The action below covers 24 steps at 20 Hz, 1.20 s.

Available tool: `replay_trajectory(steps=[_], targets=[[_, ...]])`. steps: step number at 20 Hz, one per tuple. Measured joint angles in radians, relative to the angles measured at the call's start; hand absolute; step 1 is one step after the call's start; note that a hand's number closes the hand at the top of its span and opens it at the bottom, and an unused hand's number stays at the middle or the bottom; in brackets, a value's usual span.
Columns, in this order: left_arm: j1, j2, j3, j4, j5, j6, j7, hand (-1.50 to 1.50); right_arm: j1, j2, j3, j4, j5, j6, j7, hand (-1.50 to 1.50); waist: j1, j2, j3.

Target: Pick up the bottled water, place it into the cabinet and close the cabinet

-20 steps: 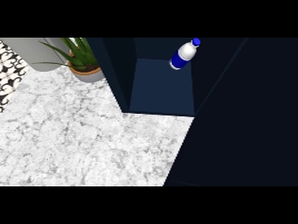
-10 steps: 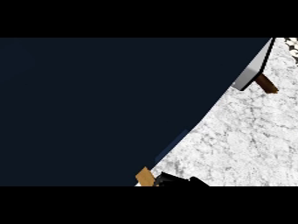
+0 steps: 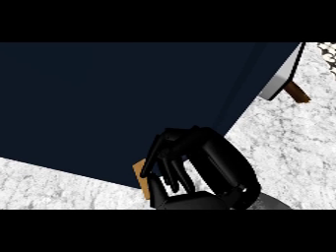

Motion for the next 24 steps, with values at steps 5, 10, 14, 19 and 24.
replay_trajectory(steps=[5, 10, 14, 19, 24], targets=[[0.045, -0.033, 0.051, 0.003, 0.024, -0.075, 0.003, -1.5, -0.163, -0.003, -0.153, 0.173, -0.111, 0.05, -0.018, 1.5, -0.006, 0.0, 0.0], [0.071, -0.034, 0.135, 0.024, 0.096, -0.142, 0.025, -1.5, -0.289, -0.025, -0.276, 0.342, -0.177, 0.14, -0.034, 1.5, -0.011, -0.001, 0.0], [0.087, -0.062, 0.171, 0.02, 0.121, -0.173, 0.053, -1.5, -0.352, -0.032, -0.311, 0.46, -0.176, 0.209, -0.078, 1.5, -0.016, -0.008, 0.003], [0.079, -0.086, 0.197, 0.016, 0.135, -0.192, 0.088, -1.5, -0.399, -0.036, -0.333, 0.548, -0.197, 0.293, -0.098, 1.5, -0.025, -0.019, 0.01], [0.08, -0.085, 0.219, 0.023, 0.166, -0.216, 0.119, -1.5, -0.423, -0.038, -0.339, 0.6, -0.188, 0.337, -0.122, 1.5, -0.029, -0.028, 0.018]])
